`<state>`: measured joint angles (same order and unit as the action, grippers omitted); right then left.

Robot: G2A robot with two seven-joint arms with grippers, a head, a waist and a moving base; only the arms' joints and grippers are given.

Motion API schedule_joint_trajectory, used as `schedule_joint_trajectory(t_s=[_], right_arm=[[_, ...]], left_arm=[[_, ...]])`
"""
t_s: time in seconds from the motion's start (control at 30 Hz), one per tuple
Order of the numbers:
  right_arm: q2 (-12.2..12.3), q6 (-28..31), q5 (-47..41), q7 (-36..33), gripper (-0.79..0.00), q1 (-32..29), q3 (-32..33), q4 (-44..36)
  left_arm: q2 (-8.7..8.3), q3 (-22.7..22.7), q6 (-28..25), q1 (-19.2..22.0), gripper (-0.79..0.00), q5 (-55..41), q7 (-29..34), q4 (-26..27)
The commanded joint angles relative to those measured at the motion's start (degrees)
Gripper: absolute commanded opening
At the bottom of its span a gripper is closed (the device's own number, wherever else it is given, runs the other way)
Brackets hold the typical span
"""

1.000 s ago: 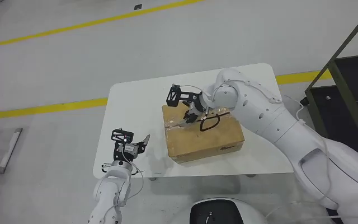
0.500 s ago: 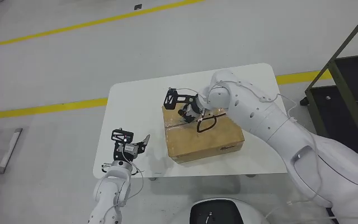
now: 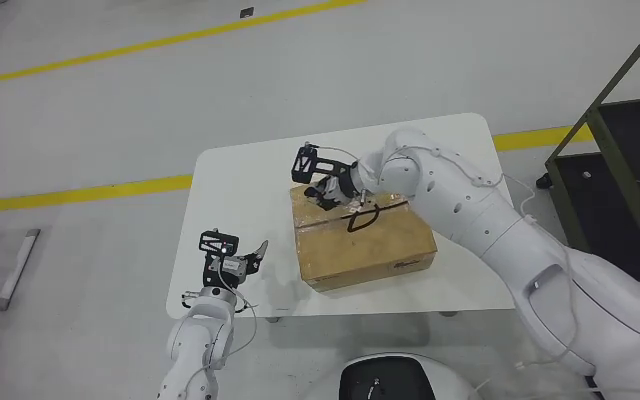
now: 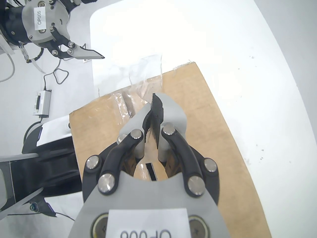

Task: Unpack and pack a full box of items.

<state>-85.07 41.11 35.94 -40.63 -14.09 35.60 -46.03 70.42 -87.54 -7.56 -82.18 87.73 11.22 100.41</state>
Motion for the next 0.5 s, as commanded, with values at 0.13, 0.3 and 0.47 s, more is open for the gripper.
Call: schedule_joint_trajectory(t_s=[0.13,0.3,0.47], right_arm=[[2.7,0.2,1.4,4.9,-0.785,-4.7,4.6,-3.9],[5.0,1.7,1.3,3.6,-0.785,-8.9,8.3,-8.5],[6.6,1.1,1.6,3.2,-0.785,-11.9,11.4,-12.0]], left_arm=[[-0.02,0.2,-1.3,-0.2,0.0,-0.9,-0.2,0.5],[-0.13,0.1,-3.8,-0.3,0.0,-2.5,0.5,2.7],[-0.15,0.4,-3.7,-0.3,0.0,-1.8,0.6,4.4]])
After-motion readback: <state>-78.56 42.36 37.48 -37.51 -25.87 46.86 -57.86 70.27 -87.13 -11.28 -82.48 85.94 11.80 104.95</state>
